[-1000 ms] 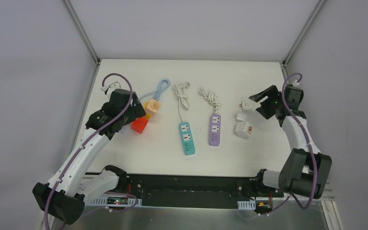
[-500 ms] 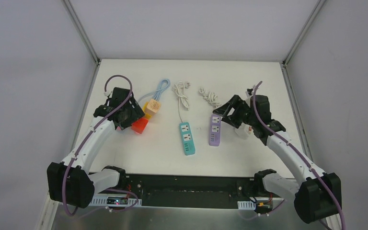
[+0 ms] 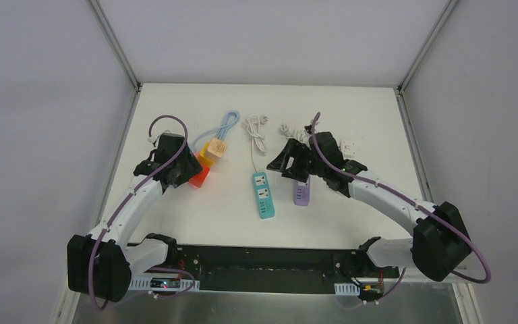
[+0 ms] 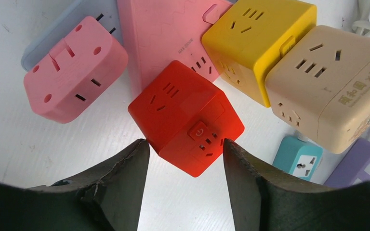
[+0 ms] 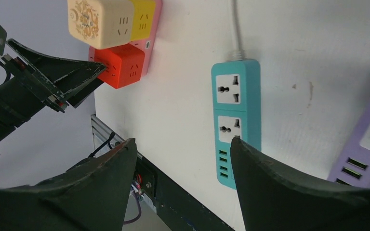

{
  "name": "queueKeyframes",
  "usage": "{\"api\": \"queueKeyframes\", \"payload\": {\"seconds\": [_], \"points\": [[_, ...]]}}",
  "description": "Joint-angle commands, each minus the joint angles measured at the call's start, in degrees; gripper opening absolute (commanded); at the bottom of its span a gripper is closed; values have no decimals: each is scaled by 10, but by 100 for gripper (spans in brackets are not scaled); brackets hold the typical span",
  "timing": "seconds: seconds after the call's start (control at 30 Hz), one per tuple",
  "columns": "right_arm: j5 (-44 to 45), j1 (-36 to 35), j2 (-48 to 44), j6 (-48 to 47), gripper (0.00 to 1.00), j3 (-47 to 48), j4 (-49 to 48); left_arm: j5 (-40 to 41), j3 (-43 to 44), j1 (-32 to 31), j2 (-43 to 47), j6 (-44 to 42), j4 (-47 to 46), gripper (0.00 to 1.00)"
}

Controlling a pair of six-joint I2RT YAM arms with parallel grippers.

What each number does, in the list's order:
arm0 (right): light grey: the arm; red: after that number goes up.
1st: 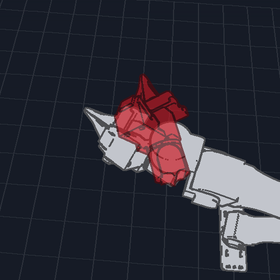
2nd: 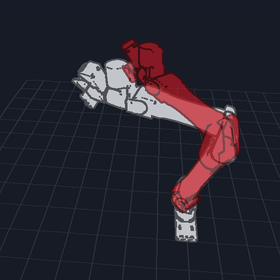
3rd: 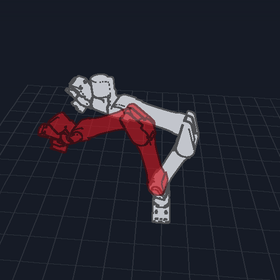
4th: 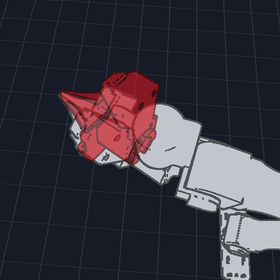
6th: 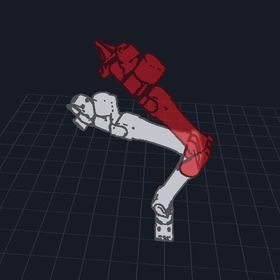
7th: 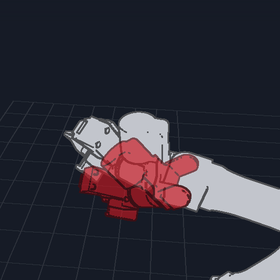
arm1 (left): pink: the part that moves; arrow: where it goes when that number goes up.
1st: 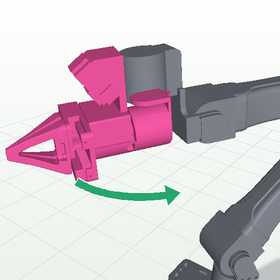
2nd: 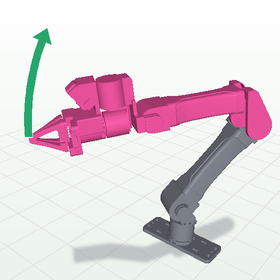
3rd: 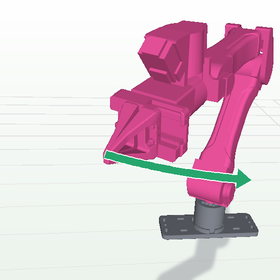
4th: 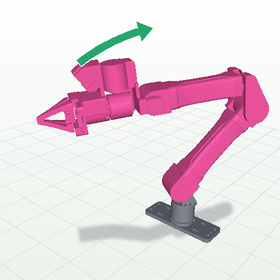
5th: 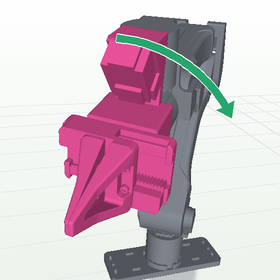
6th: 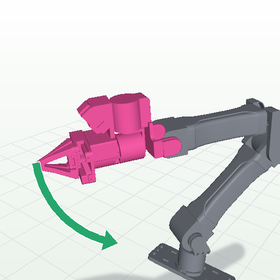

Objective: Pull the plug off the socket

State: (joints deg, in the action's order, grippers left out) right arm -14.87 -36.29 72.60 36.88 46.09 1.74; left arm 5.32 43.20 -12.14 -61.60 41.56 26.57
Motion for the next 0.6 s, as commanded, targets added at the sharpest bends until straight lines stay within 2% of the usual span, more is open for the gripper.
{"api": "queueKeyframes", "payload": {"seconds": [0.0,0.17,0.3,0.43,0.57], "points": [[30,-41,38,4,73,48,-44,-38,-7,2,-3,9,-36,56],[45,-85,90,2,73,99,-58,-12,20,2,36,-5,-2,57],[105,-118,148,10,84,167,-53,24,84,2,45,-23,60,63],[193,-153,228,16,87,273,-20,34,107,2,54,-26,96,65],[254,-174,326,24,87,402,59,55,107,2,76,-27,118,69]]}}
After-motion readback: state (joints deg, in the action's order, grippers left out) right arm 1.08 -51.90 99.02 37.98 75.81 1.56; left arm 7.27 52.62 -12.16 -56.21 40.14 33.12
